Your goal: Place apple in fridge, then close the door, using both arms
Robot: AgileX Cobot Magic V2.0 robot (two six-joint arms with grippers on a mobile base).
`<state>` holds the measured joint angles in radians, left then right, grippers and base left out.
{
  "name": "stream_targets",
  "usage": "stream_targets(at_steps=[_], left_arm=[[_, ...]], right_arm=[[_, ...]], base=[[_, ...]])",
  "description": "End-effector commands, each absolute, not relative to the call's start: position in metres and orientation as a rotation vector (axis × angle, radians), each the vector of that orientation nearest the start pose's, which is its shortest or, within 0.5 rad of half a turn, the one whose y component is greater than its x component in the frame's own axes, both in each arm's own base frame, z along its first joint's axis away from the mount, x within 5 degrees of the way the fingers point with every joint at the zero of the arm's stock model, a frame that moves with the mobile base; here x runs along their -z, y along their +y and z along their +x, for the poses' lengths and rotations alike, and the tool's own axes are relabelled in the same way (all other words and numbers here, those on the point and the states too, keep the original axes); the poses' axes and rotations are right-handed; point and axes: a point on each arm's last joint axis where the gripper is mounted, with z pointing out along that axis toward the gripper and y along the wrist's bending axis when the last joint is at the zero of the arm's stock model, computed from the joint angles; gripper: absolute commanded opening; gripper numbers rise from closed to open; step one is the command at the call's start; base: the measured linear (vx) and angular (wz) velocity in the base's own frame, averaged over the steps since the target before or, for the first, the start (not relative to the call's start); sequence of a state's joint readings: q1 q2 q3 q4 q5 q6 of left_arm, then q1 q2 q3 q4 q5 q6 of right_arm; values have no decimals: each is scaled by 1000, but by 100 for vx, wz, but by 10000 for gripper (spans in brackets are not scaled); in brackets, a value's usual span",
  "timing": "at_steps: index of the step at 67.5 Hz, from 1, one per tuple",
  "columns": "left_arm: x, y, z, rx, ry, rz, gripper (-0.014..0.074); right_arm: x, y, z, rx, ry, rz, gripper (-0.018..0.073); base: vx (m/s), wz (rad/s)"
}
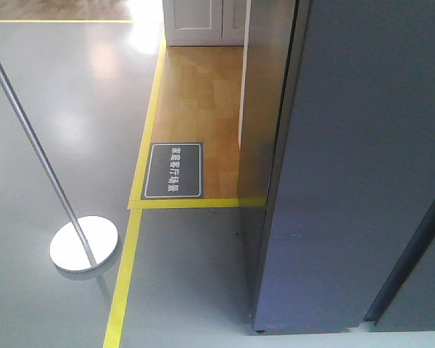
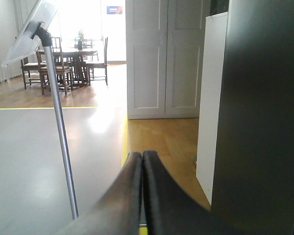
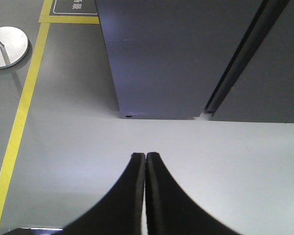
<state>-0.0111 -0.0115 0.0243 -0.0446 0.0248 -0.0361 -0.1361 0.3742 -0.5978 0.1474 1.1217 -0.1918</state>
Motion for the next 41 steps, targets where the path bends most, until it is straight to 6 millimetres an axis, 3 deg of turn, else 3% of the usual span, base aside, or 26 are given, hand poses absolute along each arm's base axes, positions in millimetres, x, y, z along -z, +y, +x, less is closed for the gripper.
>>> stream_targets(at_steps=[1, 23, 31, 41], left_arm=[[-207, 0, 55, 89, 1443, -67, -6], [-207, 0, 55, 89, 1443, -67, -6], [-207, 0, 55, 89, 1443, -67, -6], [-207, 0, 55, 89, 1444, -67, -6]], right_arm=[[-304, 5, 51, -21, 2305, -48, -3], [-305, 3, 45, 48, 2255, -98, -3], [-291, -2, 49, 162, 2112, -136, -3], [-267, -3, 61, 149, 1847, -66, -3]], base=[[0, 0], [0, 0], [0, 0], [0, 0]])
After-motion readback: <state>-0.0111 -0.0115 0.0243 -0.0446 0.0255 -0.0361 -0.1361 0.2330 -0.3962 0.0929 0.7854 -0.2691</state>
